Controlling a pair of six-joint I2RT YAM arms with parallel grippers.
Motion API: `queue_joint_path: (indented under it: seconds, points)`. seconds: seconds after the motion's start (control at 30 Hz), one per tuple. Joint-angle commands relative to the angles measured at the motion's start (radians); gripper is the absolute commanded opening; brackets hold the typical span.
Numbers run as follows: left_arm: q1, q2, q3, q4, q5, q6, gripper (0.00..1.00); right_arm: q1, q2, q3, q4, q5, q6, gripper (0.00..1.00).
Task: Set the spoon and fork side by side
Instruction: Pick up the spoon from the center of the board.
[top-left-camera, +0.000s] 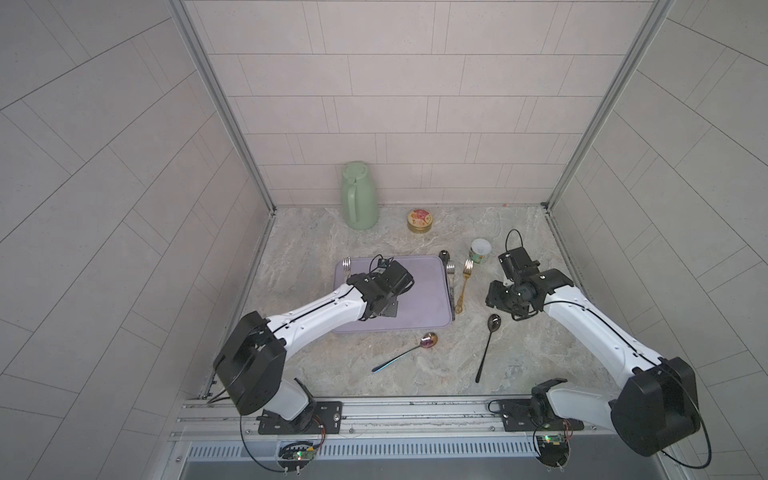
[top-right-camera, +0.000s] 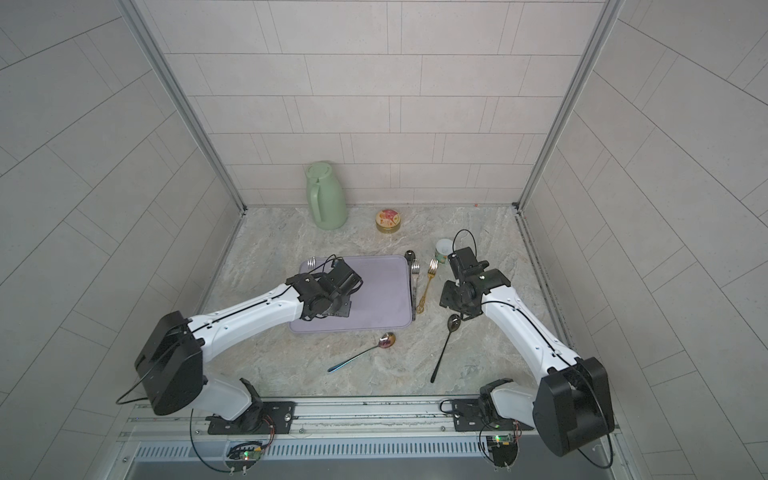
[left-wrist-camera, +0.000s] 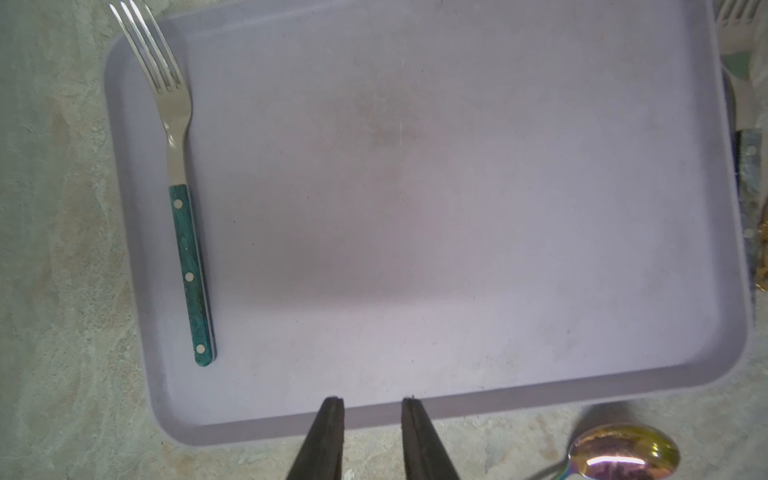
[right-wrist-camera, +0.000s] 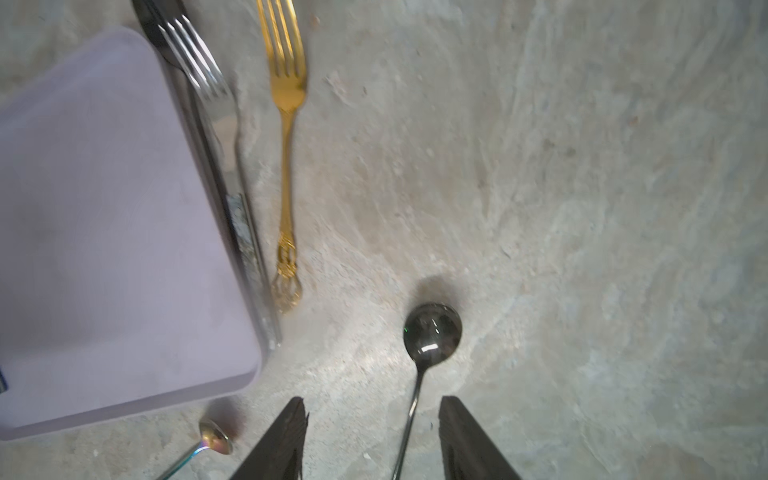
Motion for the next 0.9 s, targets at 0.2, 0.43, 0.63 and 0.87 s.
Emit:
queue_joint_path:
  seconds: [0.2,0.43,0.63,0.87]
  points:
    - [-0.014,-0.152,-0.113,-0.012,-0.023,-0.028,0.31,0.144,-0.022,-0.15,-0.013,0.034,0.179,0.55]
    - [-0.012,-0.165,-0.119,-0.026,-0.039,-0.038,0.32,0.182,0.026,-0.216,0.078,0.026,0.216,0.5]
    - [-0.006,-0.179,-0.147,-0.033,-0.087,-0.045,0.35,0.183,0.053,-0.267,0.155,-0.003,0.211,0.36]
    - [0.012,-0.207,-0.144,-0.028,-0.092,-0.032,0.37,0.183,0.127,-0.268,0.205,-0.019,0.181,0.28]
